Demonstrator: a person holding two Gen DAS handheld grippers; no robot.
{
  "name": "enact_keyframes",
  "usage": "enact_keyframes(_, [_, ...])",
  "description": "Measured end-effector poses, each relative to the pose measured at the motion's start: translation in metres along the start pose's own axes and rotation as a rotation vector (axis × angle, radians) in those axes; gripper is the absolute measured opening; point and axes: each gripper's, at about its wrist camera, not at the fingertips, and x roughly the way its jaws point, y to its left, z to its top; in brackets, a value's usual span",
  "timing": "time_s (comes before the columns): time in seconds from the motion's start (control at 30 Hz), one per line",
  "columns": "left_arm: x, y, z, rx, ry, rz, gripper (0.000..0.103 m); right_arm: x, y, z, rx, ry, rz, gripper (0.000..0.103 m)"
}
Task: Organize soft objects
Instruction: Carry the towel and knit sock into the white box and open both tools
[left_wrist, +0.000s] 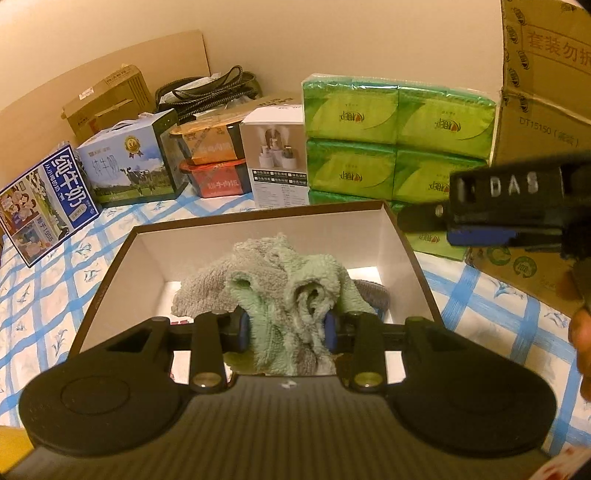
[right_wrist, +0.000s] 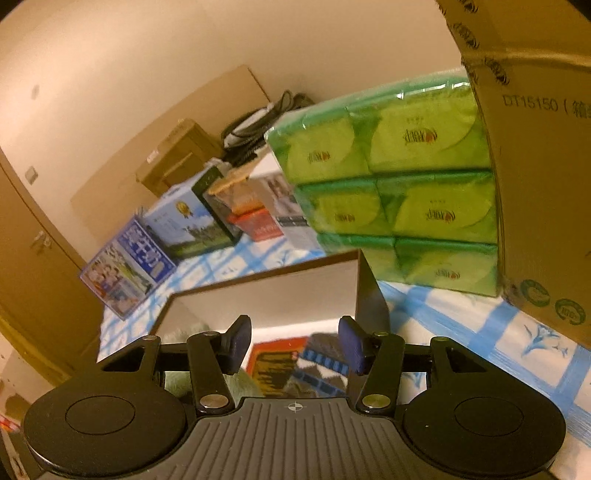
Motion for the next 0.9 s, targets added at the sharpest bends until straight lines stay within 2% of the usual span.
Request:
enact_keyframes(0.07, [0.003,-0.001,0.001,-0.001,-0.001,-0.001,0.036,0.000,0.000,-0.001,-0.002,0.005,-0.007,0.053])
enact_keyframes(0.13, [0.006,-0.003,0.002,0.001,-0.002,-0.003,0.042,0.001,-0.002,-0.002,0.002,0.007,-0.012,0.053])
enact_keyframes(0.27, [0.013,-0.003,0.004,-0.010,-0.004,-0.005,0.061,0.000,-0.006,-0.001,0.016,0.005,-0.024,0.053])
enact_keyframes(0.3, [0.015,-0.003,0.004,-0.022,0.001,0.004,0.062,-0.001,-0.007,-0.001,0.020,0.004,-0.027,0.053])
enact_keyframes(0.43, [0.019,-0.003,0.002,-0.014,-0.014,0.029,0.062,-0.004,-0.011,-0.003,0.026,0.006,-0.037,0.053])
enact_keyframes(0.6, [0.017,0.001,0.001,-0.028,-0.002,0.018,0.062,-0.010,-0.013,-0.008,0.036,0.012,-0.045,0.053])
enact_keyframes(0.9, [-0.023,-0.003,-0.013,-0.019,-0.006,-0.062,0.062,-0.053,-0.007,-0.024,0.054,-0.012,-0.043,0.053])
